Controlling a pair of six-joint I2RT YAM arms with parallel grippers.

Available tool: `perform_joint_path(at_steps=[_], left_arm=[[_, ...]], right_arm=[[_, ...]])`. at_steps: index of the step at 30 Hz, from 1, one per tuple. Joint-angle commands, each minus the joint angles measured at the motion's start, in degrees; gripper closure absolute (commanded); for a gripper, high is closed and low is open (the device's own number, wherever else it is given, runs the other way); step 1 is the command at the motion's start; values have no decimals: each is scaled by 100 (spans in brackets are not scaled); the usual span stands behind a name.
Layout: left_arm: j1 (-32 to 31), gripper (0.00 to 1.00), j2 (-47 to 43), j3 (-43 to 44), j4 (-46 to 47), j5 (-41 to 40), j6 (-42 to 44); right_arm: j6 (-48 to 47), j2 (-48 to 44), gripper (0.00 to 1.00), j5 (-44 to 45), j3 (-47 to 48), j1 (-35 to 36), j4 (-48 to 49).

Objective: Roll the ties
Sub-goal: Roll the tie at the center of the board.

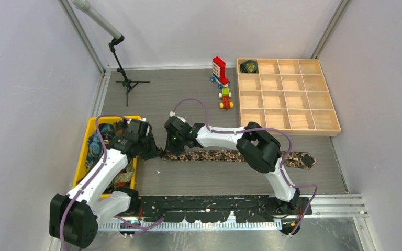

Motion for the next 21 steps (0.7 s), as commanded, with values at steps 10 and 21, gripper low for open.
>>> perform_joint_path(at_steps=[10,21], left_arm=[[17,100,60,204,178,17,82],[20,100,61,116,338,246,132]], right_arm=[[234,-313,99,-238,-473,55,662],[167,77,99,-507,-120,39,824]])
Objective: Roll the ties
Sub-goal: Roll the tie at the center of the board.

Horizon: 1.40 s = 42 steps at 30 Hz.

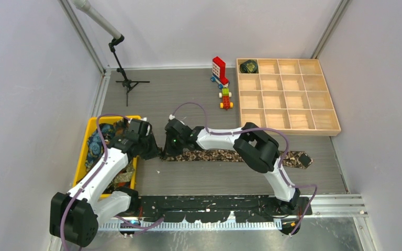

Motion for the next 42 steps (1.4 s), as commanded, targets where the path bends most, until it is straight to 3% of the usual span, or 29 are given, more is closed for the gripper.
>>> perform_joint_path(at_steps=[1,23,37,42], left_arm=[[20,100,-32,107,273,194,126],[4,100,617,-272,1109,1087,346],[-224,100,1409,-181,1519,1414,372],[-235,86,1510,-223,1548,1427,411]], right_arm=[[-20,13,99,-151,153,0,236],[-730,-2488,98,-299,-1418,-983,-738],[-456,-2371,96,-449,-1624,-1001,-391],[-387,-2064,95,-526,-1260,-904,-361]])
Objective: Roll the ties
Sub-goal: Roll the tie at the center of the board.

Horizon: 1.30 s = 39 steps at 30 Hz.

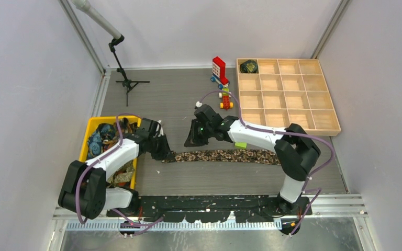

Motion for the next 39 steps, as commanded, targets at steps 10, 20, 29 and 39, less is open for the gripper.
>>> perform_joint_path(at_steps=[10,20,29,39], left_arm=[[-33,59,-124,-22,222,271,193],[-30,79,-149,-123,425,427,190],[-31,90,-108,-154,498,493,205],[-29,92,-106,-134,454,498,213]], right_arm=[[273,815,89,-221,1020,310,284],[385,1106,88,-411,1134,374,388],[406,1425,88,-504,1227,420,385],[423,1685,89,-466,1103,424,534]])
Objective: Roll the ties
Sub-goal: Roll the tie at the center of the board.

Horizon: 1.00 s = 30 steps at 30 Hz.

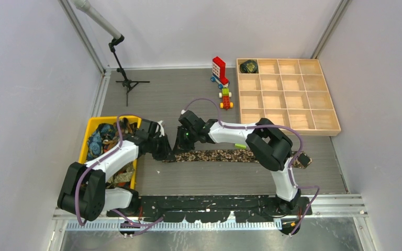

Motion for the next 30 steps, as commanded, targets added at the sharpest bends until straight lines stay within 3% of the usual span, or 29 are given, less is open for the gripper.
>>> perform_joint_path(at_steps=[1,4,9,12,19,30], left_arm=[[-23,92,-43,14,159,142,97],[-18,87,-121,52,100,130,64],[-18,68,-405,232,-160,-50,-44],[-18,64,-568,411,-421,-195,-48],[-18,76,-848,463,-720,-935,-46],[-18,81,-120,90,-84,-910,10]], right_arm=[[75,61,89,-40,69,43,263],[82,63,89,-12,-19,45,306],[132,78,90,-8,-180,44,506],[150,113,90,-17,-241,43,573],[147,78,91,5,-406,42,649],[94,39,91,71,-426,42,588]])
